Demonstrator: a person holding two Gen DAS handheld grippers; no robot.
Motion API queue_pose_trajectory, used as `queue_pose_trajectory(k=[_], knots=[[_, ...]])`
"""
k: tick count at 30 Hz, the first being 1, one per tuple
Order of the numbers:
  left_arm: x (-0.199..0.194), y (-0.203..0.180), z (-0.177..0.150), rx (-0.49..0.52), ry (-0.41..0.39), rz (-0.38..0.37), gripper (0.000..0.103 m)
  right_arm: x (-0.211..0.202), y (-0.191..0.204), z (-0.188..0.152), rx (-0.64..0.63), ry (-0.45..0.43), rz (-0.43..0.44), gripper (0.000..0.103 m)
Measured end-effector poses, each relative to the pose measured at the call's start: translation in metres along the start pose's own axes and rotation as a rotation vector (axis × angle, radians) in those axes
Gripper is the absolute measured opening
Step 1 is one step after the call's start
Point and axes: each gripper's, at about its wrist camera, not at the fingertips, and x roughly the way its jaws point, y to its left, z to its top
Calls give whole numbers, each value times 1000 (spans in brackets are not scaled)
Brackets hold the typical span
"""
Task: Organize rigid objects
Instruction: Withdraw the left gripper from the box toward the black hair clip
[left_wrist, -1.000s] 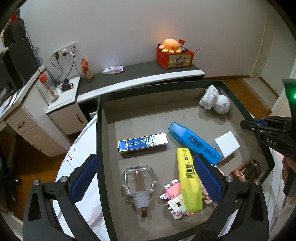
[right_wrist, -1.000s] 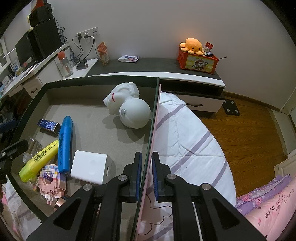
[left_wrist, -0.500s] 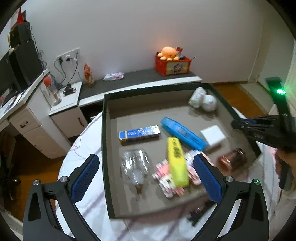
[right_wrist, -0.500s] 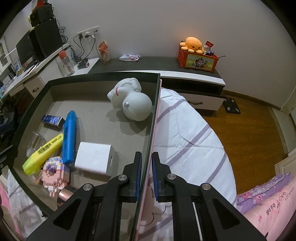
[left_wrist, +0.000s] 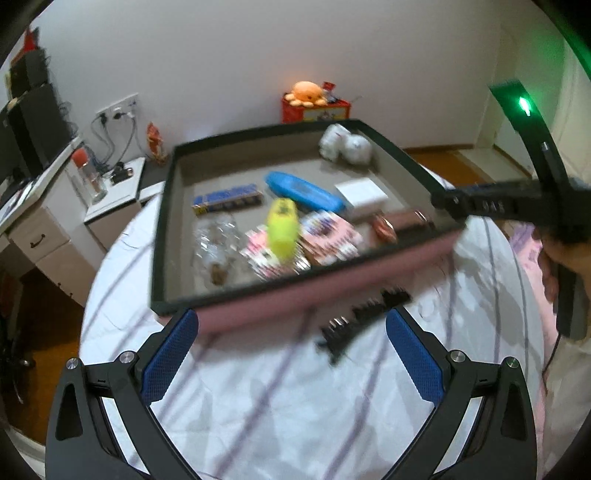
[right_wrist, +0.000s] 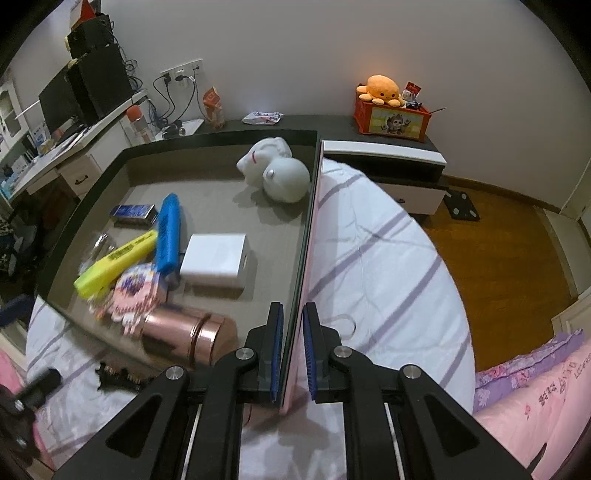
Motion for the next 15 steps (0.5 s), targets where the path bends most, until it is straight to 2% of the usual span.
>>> queue_pose_trajectory(k=[4, 9, 15], knots=[[0, -13, -10, 26, 9, -8, 103, -3, 0, -8, 1, 5, 3, 11], [9, -14, -20, 6, 38, 13, 103, -8, 0, -11, 0, -3, 4, 11], [31, -18, -25, -30, 74, -20, 103, -8, -1, -12, -3, -4, 10, 11]])
